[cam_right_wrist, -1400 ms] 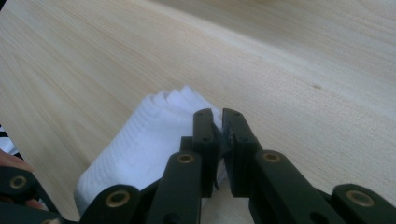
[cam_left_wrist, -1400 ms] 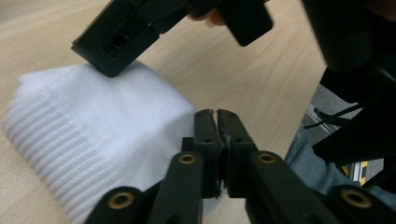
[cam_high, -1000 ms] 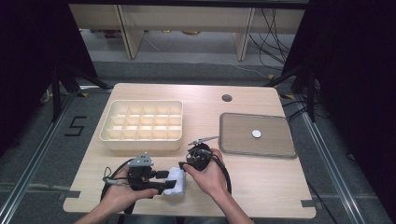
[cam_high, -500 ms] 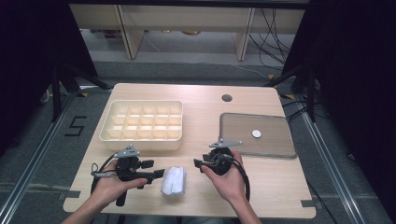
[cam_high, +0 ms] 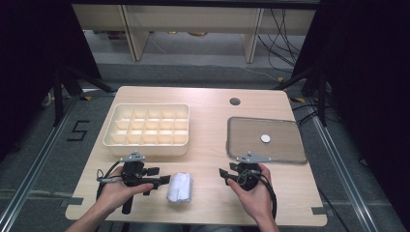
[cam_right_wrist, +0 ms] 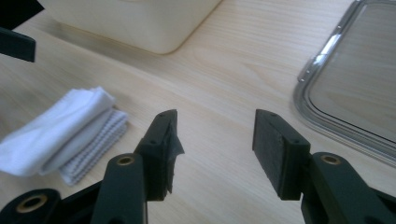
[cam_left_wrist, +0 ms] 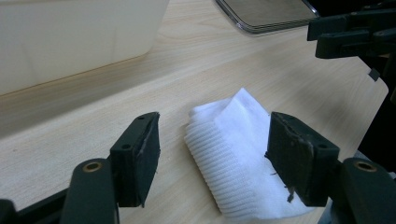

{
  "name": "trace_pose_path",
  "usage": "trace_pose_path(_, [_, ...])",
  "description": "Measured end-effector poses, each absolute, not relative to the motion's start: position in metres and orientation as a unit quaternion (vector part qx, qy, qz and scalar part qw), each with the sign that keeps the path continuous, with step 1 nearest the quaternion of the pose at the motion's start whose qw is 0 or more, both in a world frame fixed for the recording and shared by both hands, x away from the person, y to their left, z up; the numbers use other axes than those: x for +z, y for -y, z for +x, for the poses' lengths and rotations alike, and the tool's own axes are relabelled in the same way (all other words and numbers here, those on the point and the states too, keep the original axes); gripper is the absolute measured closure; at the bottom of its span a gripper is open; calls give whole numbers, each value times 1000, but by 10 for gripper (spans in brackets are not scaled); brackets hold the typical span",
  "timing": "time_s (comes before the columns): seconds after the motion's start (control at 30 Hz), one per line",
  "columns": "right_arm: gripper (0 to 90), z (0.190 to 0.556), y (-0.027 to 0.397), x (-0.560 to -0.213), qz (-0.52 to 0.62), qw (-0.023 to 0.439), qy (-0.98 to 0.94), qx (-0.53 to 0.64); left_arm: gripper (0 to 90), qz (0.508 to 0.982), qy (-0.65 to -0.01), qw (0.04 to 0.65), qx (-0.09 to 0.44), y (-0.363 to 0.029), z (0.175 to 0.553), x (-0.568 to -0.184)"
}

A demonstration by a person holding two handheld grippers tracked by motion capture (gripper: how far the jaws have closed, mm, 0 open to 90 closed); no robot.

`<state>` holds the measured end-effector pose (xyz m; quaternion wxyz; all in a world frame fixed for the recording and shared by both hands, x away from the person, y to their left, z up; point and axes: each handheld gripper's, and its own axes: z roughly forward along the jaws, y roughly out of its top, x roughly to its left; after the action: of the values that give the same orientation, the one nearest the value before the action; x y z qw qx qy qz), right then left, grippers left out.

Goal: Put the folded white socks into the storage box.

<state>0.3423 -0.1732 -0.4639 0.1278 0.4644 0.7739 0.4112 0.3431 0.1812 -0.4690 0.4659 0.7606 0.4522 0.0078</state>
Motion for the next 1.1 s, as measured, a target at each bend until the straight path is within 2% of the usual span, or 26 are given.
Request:
trace_pose_path(0.43, [465,342,179,-459,459,150,-774,409,351,765,-460,451,-4,-170,349,-468])
trace_pose_path(1.1, [456,340,181,-458,474,143,-779,385,346,782,-507,356,-71,-159,368,-479])
